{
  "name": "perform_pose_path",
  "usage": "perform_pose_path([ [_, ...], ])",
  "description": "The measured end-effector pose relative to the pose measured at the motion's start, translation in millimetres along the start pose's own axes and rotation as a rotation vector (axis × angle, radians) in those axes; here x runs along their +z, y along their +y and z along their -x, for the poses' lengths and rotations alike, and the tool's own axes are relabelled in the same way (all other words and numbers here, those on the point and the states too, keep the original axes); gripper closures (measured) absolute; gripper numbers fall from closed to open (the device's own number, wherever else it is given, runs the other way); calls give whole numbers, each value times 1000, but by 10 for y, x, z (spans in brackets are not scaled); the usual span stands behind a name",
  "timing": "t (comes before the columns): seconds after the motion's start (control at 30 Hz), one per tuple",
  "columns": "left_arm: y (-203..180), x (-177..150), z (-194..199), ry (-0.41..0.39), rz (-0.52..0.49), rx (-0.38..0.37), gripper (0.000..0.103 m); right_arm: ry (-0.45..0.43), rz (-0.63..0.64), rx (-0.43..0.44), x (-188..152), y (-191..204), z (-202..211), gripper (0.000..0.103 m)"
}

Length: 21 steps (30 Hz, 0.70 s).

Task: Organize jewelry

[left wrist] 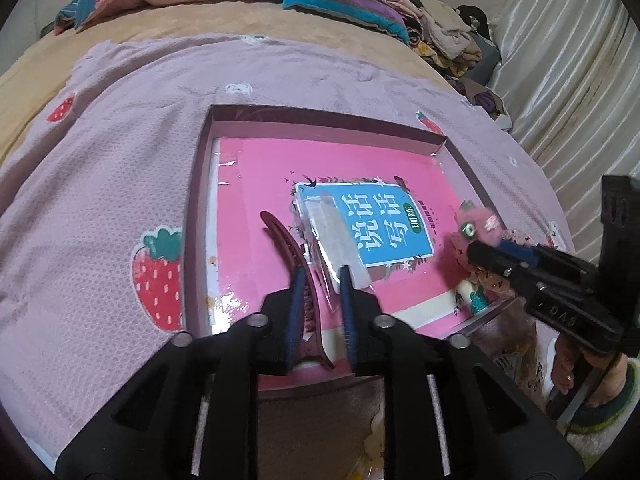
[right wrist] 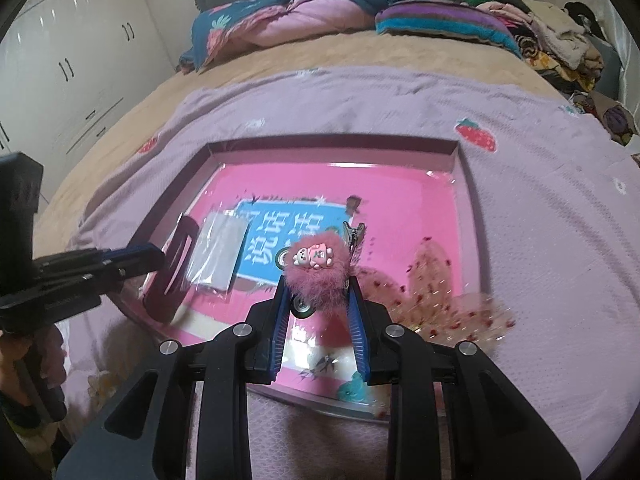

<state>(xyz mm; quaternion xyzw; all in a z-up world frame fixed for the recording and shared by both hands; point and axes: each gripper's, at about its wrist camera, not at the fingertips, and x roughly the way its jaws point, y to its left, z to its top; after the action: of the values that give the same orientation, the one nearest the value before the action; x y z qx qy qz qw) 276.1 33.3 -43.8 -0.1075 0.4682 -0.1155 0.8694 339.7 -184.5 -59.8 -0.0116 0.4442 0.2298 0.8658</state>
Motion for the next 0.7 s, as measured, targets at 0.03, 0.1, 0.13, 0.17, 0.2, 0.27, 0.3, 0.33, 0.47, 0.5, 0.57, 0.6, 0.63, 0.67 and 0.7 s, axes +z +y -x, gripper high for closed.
perform_pose_path([
  [0.03,13,-10,18,0,5,3,81,10,2,3,-14,15,-29,76],
  [0.1,20,-34,70,-4,7,18,74,26,7,4,-39,42,-66,74],
  [0.13,23,-30,82,-2,9,26,72,32,12,3,-54,59,-84,74],
  [0.17,30,-42,118,-4,13,35,68,38,15,3,-67,65,-98,74],
  [0.2,36,-45,143,-8,14,37,66,43,14,5,-81,76,-117,74],
  [0.27,43,-58,196,-13,15,48,59,53,4,16,-105,88,-146,73],
  [0.3,46,-66,234,-18,17,52,55,57,0,19,-117,96,-155,72],
  [0.33,48,-74,267,-23,17,54,48,56,1,19,-125,104,-155,72],
  [0.47,36,-91,378,-41,12,83,40,52,-10,23,-146,114,-129,57],
  [0.5,31,-99,411,-48,12,88,39,50,-11,23,-150,113,-117,57],
  [0.57,20,-115,441,-55,14,89,35,48,-11,21,-161,111,-83,54],
  [0.6,16,-128,467,-59,16,91,33,42,-17,22,-166,104,-54,48],
  [0.63,11,-140,491,-62,19,90,31,35,-23,22,-170,94,-23,46],
  [0.67,3,-140,500,-64,21,90,27,28,-28,22,-171,85,10,45],
  [0.7,-8,-148,530,-68,22,90,23,22,-35,24,-172,71,49,42],
])
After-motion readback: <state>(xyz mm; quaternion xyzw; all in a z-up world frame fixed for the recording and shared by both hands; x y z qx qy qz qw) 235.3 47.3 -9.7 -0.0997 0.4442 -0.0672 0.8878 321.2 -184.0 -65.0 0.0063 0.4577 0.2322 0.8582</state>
